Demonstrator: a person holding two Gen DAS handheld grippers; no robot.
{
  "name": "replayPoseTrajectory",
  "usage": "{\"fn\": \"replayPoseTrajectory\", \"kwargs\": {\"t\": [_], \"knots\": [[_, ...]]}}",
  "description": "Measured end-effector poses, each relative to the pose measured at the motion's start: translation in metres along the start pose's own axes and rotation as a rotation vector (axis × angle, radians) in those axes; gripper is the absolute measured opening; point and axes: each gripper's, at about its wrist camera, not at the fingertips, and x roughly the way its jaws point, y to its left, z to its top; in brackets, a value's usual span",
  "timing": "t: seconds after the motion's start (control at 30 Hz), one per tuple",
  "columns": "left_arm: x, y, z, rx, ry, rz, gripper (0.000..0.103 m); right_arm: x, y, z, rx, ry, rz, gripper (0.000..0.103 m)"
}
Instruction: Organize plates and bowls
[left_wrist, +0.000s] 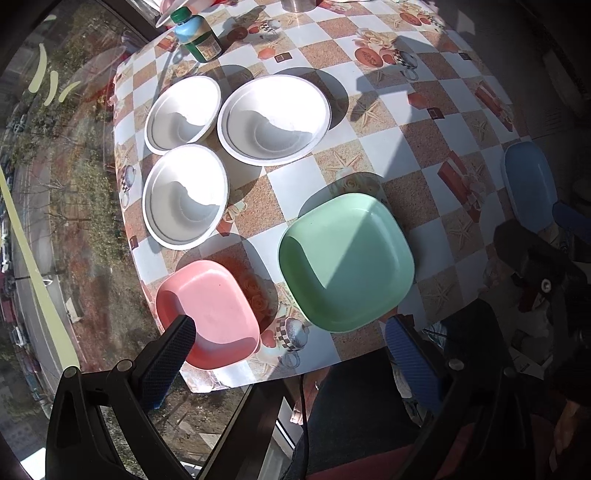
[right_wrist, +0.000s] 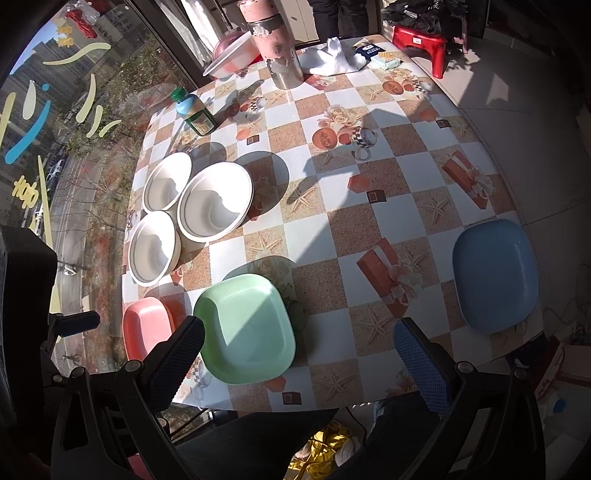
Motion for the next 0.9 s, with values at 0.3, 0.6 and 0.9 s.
{"fn": "replayPoseTrajectory", "kwargs": {"t": [0.3,0.6,0.9], "knots": [[-0.001,0.029,-0.009,-0.16,-0.011,-0.034,0.103,0.012,0.024,0.008,-0.141,0.064,-0.023,0.103],[0.01,0.022,-0.008,-0.178,0.036,-0.045,0.103,0.023,0.032,0.014,-0.215,0.105,-0.026,0.103],[0.032,0.001,-0.004,-0.1,0.049,-0.035,0.103,0.043,-0.007,-0.001,-0.099,0.218,-0.051,0.103]]}}
